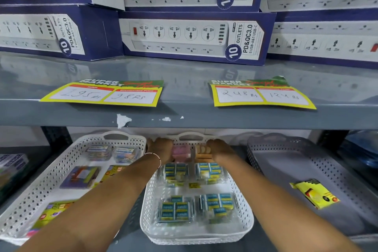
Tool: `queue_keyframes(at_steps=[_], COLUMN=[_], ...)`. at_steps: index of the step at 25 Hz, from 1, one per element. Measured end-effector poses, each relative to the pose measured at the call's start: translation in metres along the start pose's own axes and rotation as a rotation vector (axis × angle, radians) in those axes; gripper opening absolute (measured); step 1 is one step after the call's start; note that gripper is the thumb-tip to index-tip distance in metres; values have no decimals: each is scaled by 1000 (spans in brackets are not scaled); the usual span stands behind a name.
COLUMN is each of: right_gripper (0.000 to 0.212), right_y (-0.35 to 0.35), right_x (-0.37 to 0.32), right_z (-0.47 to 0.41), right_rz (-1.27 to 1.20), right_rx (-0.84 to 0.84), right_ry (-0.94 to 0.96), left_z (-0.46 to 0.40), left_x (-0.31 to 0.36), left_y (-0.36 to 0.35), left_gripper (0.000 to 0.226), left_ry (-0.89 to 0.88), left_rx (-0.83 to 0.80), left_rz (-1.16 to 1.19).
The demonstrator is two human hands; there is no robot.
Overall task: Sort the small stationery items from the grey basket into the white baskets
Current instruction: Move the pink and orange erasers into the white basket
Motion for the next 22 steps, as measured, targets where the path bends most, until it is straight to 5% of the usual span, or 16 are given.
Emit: queue_keyframes(at_steps=[6, 12, 14, 15, 19, 22], right_gripper=[45, 26, 25, 25, 25, 36], right_y=[7, 31, 37, 40, 40, 34], right_x=[-2, 60, 110, 138, 231, 259], right_z=[8, 71, 97, 111, 158, 167], right_rz=[-122, -611, -666, -647, -340, -314], right_rx=[-32, 235, 283, 265, 10, -89], right_ry=[17, -83, -271, -363, -630, -670], left_z=[6, 45, 51, 59, 118, 165], left_x=[5, 78, 136, 167, 289, 339], left_y=[8, 57, 73, 80, 76, 42], left_gripper=[44, 6, 29, 35, 29, 34], left_ry=[11, -126, -166, -220, -576, -570], left_rx=[-4, -94, 160, 259, -73, -64], left_rz=[14, 729, 743, 782, 645, 542])
Point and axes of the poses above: each hand's wrist, its own z-axis away from the middle knuckle, its own y-axis out of the back of the hand, x = y × z, the point moved 1 cm from there along -z, towards the middle knuckle, and after that the axes turned 6 degrees about -y, right-handed, at the moved point
